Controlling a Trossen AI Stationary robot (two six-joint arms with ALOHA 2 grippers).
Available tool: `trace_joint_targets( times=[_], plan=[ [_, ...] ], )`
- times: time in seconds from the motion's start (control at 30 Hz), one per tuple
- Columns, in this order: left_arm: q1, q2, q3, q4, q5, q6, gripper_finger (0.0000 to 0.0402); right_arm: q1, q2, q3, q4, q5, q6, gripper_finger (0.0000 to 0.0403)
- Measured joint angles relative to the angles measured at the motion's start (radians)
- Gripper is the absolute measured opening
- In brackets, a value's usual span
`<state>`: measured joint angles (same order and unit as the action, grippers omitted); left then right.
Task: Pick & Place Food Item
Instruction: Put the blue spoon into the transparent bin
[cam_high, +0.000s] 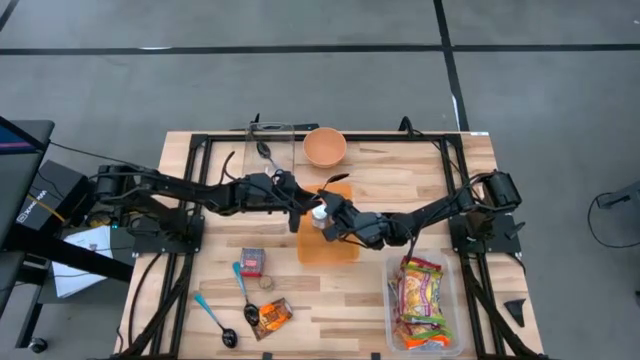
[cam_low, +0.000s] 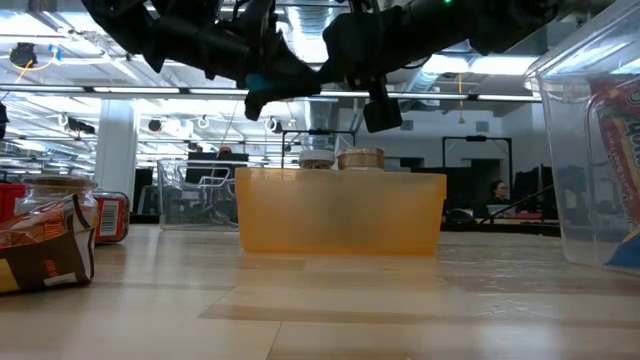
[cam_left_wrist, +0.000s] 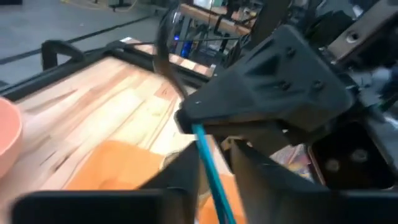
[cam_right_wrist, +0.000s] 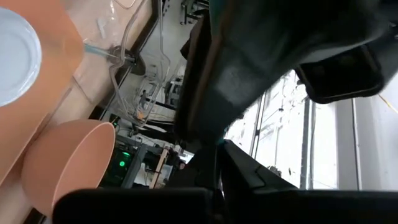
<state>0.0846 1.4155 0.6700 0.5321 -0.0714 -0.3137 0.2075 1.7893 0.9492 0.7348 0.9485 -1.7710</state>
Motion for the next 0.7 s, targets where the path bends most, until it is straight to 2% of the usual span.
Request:
trace_joint_targets(
  times=[0.07,0.37,0.57,0.7],
  plan=[
    [0.001,-0.018,-0.003,-0.036,-0.001,0.017,0.0019,0.002,0.0,0.0,0.004,-0.002,0.0,0.0005],
    [0.001,-0.051,-0.002,-0.089,-0.017,0.048,0.0008,0.019,0.0,0.0,0.038,-0.006,0.096,0.0041],
    [0.001,-0.07,-0.002,-0.127,-0.158,0.049,0.0008,0.022,-0.001,0.0,0.168,0.002,0.133,0.0068],
    [0.001,-0.1,-0.004,-0.19,-0.282,0.049,0.0008,0.022,-0.003,0.0,0.266,0.054,0.176,0.0084]
  ],
)
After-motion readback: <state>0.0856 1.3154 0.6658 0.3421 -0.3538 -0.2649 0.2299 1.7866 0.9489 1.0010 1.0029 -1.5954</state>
